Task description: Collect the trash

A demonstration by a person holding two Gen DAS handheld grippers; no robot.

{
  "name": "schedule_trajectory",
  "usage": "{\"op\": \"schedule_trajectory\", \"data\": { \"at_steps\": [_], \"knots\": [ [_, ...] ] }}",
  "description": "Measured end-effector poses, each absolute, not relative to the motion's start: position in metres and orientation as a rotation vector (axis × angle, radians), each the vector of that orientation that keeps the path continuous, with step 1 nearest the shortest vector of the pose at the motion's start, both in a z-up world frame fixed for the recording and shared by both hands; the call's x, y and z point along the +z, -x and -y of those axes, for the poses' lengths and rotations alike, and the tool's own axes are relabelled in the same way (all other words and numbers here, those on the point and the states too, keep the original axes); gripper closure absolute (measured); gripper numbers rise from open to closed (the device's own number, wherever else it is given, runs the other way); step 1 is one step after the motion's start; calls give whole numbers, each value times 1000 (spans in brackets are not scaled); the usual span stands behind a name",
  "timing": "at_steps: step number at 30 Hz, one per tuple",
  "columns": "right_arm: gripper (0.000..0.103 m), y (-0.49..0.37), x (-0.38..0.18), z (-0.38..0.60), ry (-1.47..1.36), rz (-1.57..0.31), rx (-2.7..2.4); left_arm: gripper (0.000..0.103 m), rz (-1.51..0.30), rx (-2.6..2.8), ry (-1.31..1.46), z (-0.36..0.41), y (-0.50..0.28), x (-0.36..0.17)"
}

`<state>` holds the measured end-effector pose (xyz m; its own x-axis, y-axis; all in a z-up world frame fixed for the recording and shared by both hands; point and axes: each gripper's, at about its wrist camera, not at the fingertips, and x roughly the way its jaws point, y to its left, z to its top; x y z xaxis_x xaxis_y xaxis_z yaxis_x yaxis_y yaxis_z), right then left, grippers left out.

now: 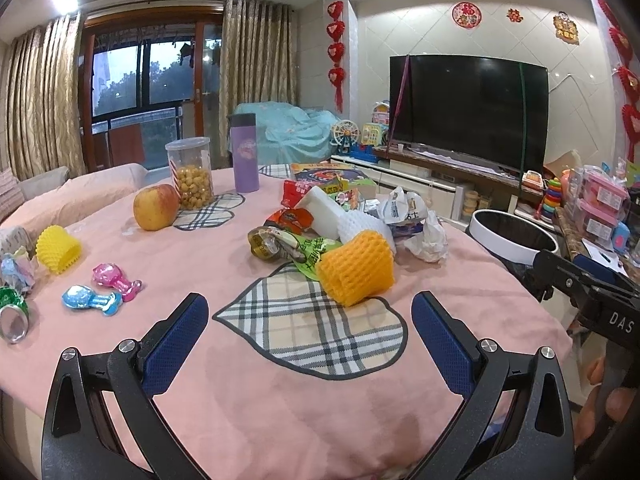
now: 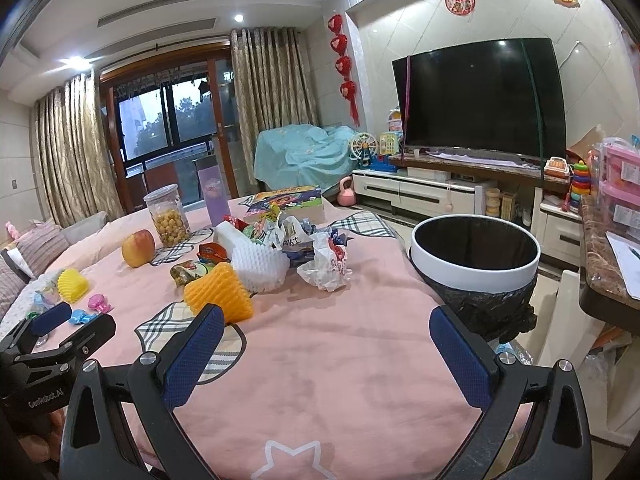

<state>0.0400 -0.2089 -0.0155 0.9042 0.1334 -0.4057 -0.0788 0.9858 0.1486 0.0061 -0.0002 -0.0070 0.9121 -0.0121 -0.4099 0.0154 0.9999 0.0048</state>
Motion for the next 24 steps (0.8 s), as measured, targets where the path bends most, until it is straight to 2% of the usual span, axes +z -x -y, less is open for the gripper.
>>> {"op": "schedule_trajectory", "data": {
  "at_steps": [24],
  "knots": [
    [0,-120,-42,218,-167,-623,172,0,-593,-95,-32,10,-88,-35]
  ]
}}
